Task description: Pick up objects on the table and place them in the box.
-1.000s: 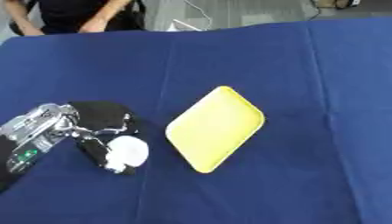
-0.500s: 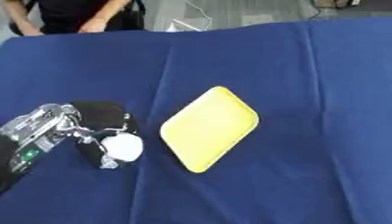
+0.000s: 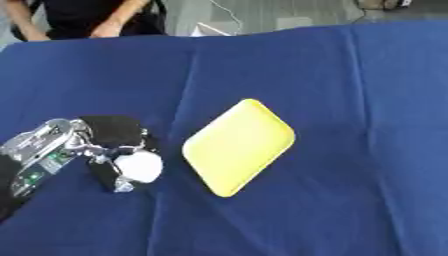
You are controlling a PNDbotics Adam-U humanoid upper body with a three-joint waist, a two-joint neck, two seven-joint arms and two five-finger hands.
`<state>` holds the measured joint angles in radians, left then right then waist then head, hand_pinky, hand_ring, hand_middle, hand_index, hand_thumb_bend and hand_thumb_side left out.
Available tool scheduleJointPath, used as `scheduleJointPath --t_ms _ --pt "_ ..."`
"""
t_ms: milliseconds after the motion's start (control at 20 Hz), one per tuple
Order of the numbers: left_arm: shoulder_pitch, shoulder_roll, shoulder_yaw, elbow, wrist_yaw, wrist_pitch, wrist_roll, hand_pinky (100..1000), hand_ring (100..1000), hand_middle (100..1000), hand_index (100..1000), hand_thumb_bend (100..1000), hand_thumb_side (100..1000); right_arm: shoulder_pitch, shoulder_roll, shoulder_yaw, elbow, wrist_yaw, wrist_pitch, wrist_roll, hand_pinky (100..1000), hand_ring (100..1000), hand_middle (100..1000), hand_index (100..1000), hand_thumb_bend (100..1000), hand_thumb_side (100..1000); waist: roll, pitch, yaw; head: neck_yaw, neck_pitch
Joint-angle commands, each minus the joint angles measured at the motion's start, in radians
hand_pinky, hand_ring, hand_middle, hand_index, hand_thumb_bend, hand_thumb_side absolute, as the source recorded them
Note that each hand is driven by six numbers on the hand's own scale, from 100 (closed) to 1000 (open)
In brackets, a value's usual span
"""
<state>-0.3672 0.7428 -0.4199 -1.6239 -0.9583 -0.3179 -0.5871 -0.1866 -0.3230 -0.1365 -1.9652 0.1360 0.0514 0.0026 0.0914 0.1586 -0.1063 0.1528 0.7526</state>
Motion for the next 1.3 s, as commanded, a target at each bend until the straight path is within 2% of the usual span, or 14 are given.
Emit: scheduleJointPath --t_ms 50,500,650,1000,1300 --pt "-0.005 0.017 -0.005 0.005 -0.013 0.005 -0.002 728 601 592 810 340 294 -0.010 -0.016 -0.004 -0.018 0.000 0.000 0.002 777 790 833 952 100 918 -0.005 -0.010 0.000 0.010 -0.011" --pt "-0.007 0.017 -0.007 0.006 -0.008 0.005 -0.005 727 592 588 812 342 299 -0.009 -0.016 -0.005 -0.018 0.000 0.000 0.002 778 790 833 952 100 918 -0.005 -0.010 0.000 0.010 -0.010" --pt "-0.011 0.022 -0.004 -0.005 0.002 0.003 -0.017 681 522 560 800 323 292 -0.009 -0.017 -0.005 -0.017 0.000 0.001 0.002 778 790 833 952 100 918 -0.005 -0.010 0.000 0.007 -0.011" --pt "-0.062 0.114 0.046 -0.152 0.121 0.047 -0.061 685 516 555 794 355 290 -0.003 -0.021 -0.007 -0.015 0.002 0.001 0.001 777 790 833 952 100 918 0.000 -0.016 0.005 0.002 -0.011" --pt "-0.076 0.134 0.055 -0.191 0.144 0.071 -0.105 681 510 551 793 359 289 -0.003 -0.021 -0.007 -0.015 0.002 0.001 0.001 777 789 833 952 100 918 0.002 -0.015 0.003 0.000 -0.009"
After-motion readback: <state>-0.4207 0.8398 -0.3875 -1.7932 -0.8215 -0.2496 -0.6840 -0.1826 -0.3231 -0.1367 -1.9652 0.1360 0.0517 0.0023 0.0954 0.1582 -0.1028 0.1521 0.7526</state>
